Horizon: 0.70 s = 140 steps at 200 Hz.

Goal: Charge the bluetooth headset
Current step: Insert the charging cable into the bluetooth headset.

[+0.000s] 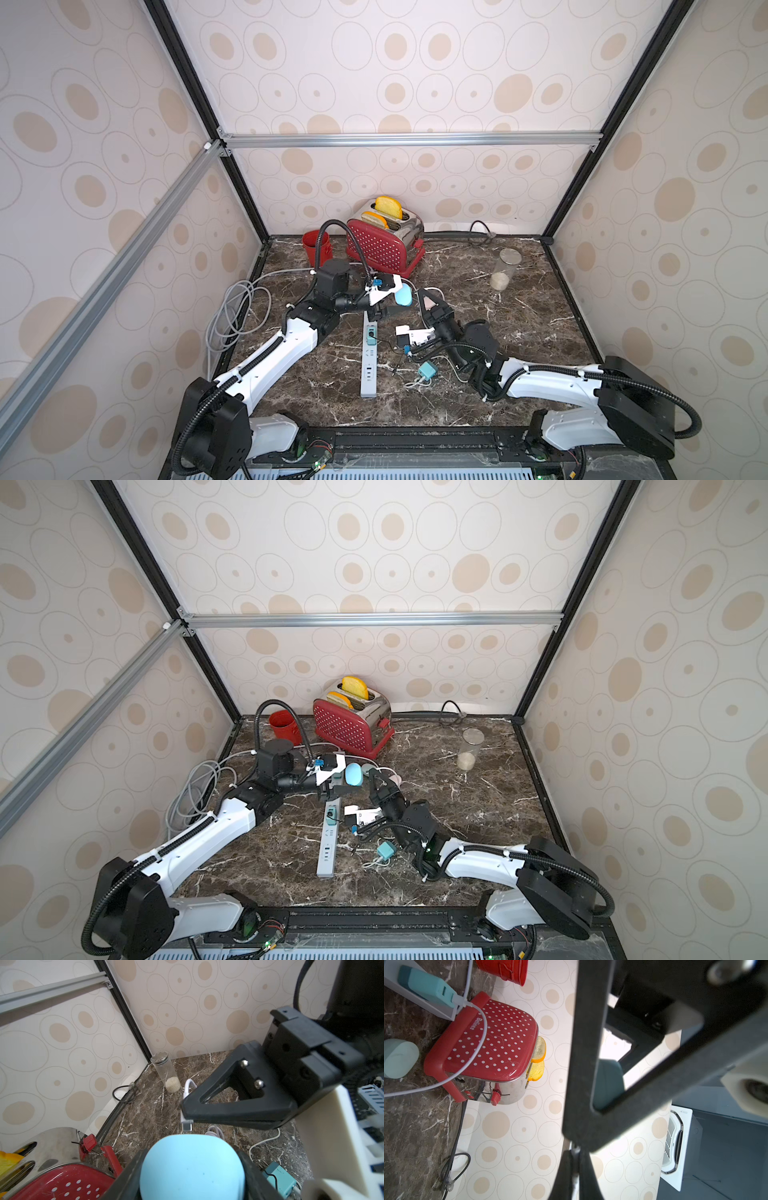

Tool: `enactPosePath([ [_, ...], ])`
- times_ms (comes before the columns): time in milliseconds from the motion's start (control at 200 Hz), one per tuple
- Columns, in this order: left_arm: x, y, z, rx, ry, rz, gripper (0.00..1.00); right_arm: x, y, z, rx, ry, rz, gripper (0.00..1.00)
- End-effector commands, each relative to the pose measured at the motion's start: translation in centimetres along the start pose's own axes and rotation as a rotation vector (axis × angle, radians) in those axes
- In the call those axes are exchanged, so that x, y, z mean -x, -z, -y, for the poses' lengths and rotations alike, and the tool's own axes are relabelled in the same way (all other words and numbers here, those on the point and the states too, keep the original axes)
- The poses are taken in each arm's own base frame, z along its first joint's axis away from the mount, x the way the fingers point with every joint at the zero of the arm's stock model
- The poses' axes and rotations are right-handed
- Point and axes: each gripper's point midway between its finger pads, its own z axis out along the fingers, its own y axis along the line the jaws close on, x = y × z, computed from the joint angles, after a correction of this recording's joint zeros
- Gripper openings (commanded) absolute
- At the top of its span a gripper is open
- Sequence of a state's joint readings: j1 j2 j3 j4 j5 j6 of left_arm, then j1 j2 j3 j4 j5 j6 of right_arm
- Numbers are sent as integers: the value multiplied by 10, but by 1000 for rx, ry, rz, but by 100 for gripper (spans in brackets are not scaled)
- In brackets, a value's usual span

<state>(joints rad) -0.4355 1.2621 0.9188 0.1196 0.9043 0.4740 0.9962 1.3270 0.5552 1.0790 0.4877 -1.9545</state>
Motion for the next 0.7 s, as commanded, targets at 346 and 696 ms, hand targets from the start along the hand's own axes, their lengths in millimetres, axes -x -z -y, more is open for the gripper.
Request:
enactPosePath([
  [346, 28, 20, 5, -12, -88, 122, 48, 0, 28, 52, -178, -61, 17, 0],
  [696, 45, 33, 9, -42, -91, 191, 48, 0, 27, 55, -175, -69, 10, 0],
])
